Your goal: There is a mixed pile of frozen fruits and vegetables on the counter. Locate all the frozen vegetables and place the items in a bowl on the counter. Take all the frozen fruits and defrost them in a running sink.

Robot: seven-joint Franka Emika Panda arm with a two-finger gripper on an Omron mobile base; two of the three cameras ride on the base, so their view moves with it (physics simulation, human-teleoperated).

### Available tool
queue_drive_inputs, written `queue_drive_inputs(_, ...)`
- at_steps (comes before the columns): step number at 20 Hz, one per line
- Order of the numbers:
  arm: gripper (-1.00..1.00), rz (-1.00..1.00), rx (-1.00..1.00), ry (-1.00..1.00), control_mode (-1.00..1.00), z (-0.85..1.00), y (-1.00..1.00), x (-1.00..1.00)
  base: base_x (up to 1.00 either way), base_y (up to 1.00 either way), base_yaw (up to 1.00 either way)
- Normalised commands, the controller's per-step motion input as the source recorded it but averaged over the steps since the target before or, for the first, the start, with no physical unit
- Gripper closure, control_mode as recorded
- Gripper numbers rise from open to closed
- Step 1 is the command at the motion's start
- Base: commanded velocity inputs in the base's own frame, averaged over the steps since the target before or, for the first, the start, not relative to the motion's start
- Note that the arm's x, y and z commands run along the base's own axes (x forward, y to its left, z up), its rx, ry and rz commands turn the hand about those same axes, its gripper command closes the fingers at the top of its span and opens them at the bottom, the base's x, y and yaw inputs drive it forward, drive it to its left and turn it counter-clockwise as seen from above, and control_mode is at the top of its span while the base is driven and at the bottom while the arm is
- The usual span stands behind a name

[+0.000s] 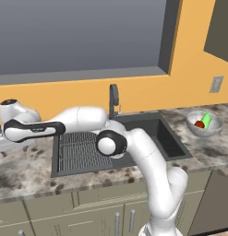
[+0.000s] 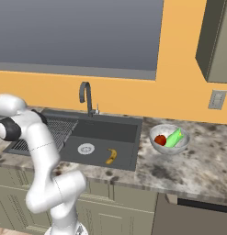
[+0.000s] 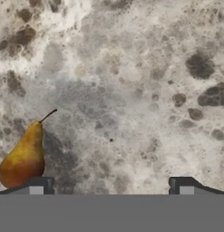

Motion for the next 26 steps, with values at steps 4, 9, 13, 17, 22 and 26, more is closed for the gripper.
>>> queue_drive_inputs(4, -1.00, -0.13, 0.00, 0.00, -1.00, 0.00, 0.16, -0.09, 0.00, 0.00, 0.00)
queue_drive_inputs(9, -1.00, -0.13, -0.01, 0.00, -1.00, 0.00, 0.19, -0.07, 0.00, 0.00, 0.00)
queue_drive_inputs(13, -1.00, -0.12, -0.01, 0.00, -1.00, 0.00, 0.17, -0.03, 0.00, 0.00, 0.00)
queue_drive_inputs(17, -1.00, -0.02, -0.02, 0.00, -1.00, 0.00, 0.02, -0.08, 0.00, 0.00, 0.00)
queue_drive_inputs(22, -1.00, 0.00, -0.02, 0.00, -1.00, 0.00, 0.04, -0.14, 0.00, 0.00, 0.00)
queue_drive_inputs(26, -1.00, -0.02, -0.01, 0.00, -1.00, 0.00, 0.12, -0.17, 0.00, 0.00, 0.00)
